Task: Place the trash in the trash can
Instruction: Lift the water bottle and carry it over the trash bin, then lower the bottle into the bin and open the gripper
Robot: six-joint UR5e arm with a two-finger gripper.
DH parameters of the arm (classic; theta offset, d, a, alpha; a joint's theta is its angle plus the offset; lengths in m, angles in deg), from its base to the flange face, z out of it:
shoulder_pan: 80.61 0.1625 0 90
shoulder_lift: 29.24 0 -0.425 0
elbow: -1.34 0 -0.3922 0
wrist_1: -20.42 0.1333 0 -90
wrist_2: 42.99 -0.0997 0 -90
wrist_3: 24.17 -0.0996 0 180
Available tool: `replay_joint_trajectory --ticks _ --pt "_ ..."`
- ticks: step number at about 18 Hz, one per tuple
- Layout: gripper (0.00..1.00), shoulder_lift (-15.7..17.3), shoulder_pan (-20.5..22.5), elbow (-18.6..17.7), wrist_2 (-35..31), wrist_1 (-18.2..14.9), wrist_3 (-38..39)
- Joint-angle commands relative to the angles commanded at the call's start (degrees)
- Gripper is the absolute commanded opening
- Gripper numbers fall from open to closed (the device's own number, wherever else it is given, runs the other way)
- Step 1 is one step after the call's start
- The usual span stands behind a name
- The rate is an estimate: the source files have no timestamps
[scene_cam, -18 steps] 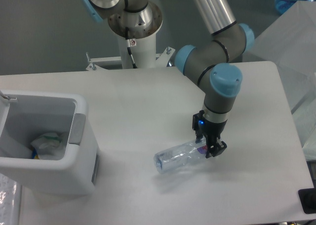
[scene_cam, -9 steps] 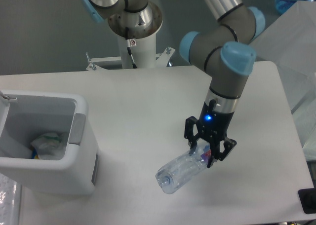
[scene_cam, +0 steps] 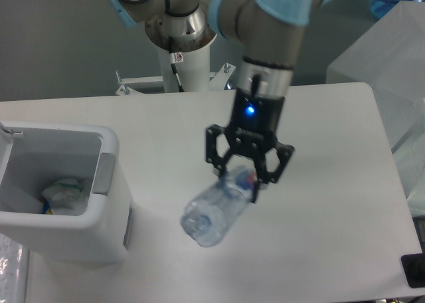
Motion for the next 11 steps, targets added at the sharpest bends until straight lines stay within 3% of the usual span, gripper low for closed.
replay_joint_trajectory --ticks 6,11 --pt "0.63 3.69 -6.42 -0.18 0.00 0.70 7.47" --pt "0.64 3.26 -13.00 -0.88 0.00 0.70 9.15"
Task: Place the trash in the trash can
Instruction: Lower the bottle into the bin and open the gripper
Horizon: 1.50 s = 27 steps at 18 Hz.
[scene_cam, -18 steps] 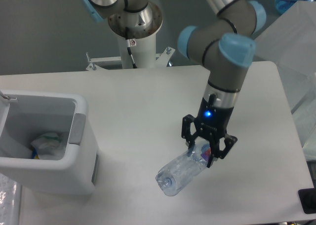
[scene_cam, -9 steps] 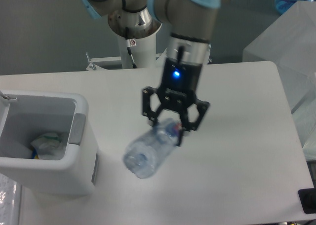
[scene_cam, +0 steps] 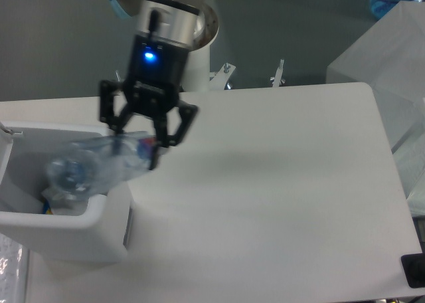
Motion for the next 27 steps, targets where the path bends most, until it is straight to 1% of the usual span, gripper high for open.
replay_joint_trajectory --ticks 1,3,7,10,13,14,20,22,25,26,27 --pt "0.64 -0.26 -1.59 -0.52 0.00 0.00 0.00" --pt "0.64 -0.88 -2.82 -1.93 0.00 0.00 -0.09" --pt "0.64 -0.88 -4.68 -4.65 0.00 0.09 0.18" --pt "0.64 -1.41 -4.85 -4.75 0.00 0.35 2.02" --pt "0.64 -2.02 -5.29 -4.75 0.00 0.35 2.02" --pt "0.68 -2.55 -5.64 -4.92 0.00 0.35 2.02" --pt "0.69 -2.46 -6.35 -7.29 0.00 0.44 1.68" --pt "0.70 -2.29 -6.35 -7.38 0.00 0.44 1.50" --pt "0.91 -1.85 -6.26 -7.12 -0.09 0.44 1.32" --pt "0.99 -1.76 -6.26 -7.03 -0.09 0.44 1.41" --pt "1.00 -1.41 -6.26 -6.77 -0.09 0.44 1.67"
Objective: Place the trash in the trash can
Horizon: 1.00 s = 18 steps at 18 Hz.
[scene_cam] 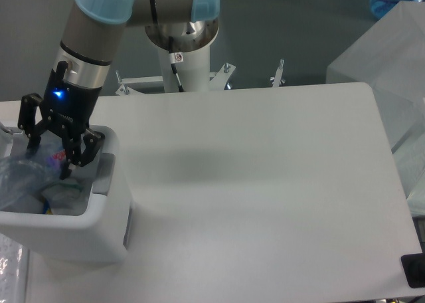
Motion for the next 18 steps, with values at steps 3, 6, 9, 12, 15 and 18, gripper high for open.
replay_joint_trajectory --ticks 3,6,9,12,15,18 --pt "1.00 0.53 0.44 0.70 0.09 0.18 0.09" --pt "1.00 1.84 0.96 0.79 0.00 0.18 -0.08" --pt "1.00 3.51 4.99 0.79 -0.53 0.35 0.44" --pt "1.00 4.40 11.66 0.09 -1.06 0.35 0.27" --pt "1.00 3.79 18.62 1.23 -0.79 0.35 0.00" --pt "1.00 2.38 22.74 3.86 -1.49 0.35 -3.23"
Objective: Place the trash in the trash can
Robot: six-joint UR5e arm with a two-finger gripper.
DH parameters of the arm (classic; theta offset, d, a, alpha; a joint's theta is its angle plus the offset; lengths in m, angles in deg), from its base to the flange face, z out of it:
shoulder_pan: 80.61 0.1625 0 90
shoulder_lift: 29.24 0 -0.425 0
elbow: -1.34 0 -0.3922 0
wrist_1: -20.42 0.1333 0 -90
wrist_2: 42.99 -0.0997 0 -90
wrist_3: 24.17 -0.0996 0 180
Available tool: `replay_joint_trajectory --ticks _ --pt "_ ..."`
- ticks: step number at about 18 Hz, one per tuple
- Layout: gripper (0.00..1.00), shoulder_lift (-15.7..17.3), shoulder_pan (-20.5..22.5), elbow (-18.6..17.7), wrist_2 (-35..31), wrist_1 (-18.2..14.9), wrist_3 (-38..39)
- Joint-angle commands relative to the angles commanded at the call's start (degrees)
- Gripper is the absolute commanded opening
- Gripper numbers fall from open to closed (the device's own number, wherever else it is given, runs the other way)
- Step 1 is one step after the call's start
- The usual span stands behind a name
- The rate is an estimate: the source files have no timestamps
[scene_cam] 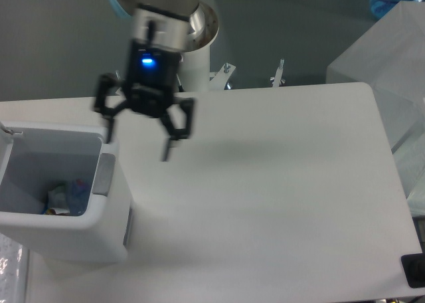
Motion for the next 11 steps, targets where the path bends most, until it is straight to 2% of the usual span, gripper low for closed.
replay_joint_trajectory --ticks 2,4,6,11 --pt "1.00 -0.79 1.77 0.97 -0.79 -0.09 -2.29" --pt "1.00 -0.88 2.65 0.10 -6.82 -0.09 -4.05" --pt "1.00 -0.27 3.27 -0.60 -13.16 -0.44 -8.95" --pt "1.00 0.78 3.62 -2.80 -16.52 -0.88 -18.20"
